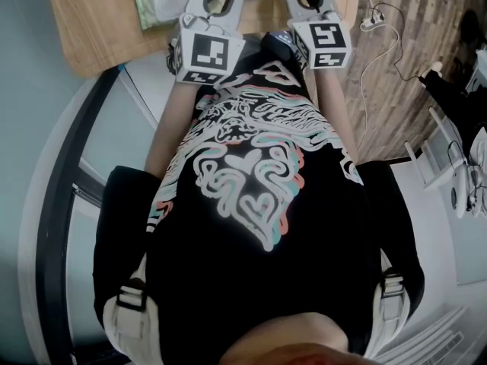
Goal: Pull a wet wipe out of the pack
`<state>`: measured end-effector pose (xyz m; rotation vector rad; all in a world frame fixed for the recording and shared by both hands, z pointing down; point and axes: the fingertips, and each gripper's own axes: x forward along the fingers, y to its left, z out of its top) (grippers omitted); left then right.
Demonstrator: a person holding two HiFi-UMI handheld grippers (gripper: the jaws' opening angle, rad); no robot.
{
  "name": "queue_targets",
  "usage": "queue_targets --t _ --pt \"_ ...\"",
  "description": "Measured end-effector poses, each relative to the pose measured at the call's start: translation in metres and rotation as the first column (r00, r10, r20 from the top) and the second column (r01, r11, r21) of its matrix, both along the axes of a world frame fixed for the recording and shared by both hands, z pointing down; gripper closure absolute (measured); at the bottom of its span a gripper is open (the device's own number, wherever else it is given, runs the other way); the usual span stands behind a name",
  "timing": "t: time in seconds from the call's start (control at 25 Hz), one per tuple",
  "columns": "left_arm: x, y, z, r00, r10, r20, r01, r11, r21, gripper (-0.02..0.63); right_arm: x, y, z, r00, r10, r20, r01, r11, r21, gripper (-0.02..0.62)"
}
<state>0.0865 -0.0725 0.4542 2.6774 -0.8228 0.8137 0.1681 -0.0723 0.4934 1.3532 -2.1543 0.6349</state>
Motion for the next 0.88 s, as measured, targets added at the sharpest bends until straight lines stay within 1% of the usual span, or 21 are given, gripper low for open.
queue_targets --t 0.08,0.16,0.24,0.28,0.44,0.52,0.68,0.88 --pt "-0.003 0.002 0.002 1.0 -0.013 0.008 0.013 1.0 -0.012 0.618 0.002 0.0 0.001 1.0 0.009 0.0 -0.009 1.0 -0.004 0.56" --pt "-0.002 -0.001 -0.003 1.0 -0.004 0.01 0.004 1.0 -0.001 0.618 0.003 -0.001 -0.001 1.0 0.01 -0.001 -0.01 1.0 -0.003 0.558" --pt "0.0 -0.003 -0.007 1.0 0.007 0.007 -0.007 1.0 0.012 0.618 0.003 0.0 -0.001 1.0 0.016 -0.004 -0.016 1.0 -0.004 0.526" --pt "0.0 -0.003 -0.007 1.0 0.009 0.007 -0.009 1.0 0.013 0.618 0.004 0.0 -0.001 1.0 0.021 -0.005 -0.021 1.0 -0.005 0.521" --pt "0.001 0.0 -0.006 1.0 0.009 0.009 -0.009 1.0 0.016 0.618 0.007 0.003 0.0 0.999 0.035 0.002 -0.035 0.999 0.0 0.515" --pt "0.0 0.0 -0.007 1.0 0.009 0.01 -0.01 1.0 0.019 0.618 0.006 0.004 -0.001 0.999 0.042 0.006 -0.042 0.999 0.003 0.482" --pt "0.001 -0.001 -0.009 1.0 0.005 0.009 -0.005 1.0 0.026 0.618 0.01 0.004 -0.003 0.999 0.05 0.004 -0.05 0.999 0.009 0.48" --pt "-0.002 -0.001 -0.018 1.0 -0.006 0.006 0.005 0.999 0.039 0.618 0.014 0.0 -0.018 0.997 0.071 0.0 -0.071 0.996 0.058 0.481"
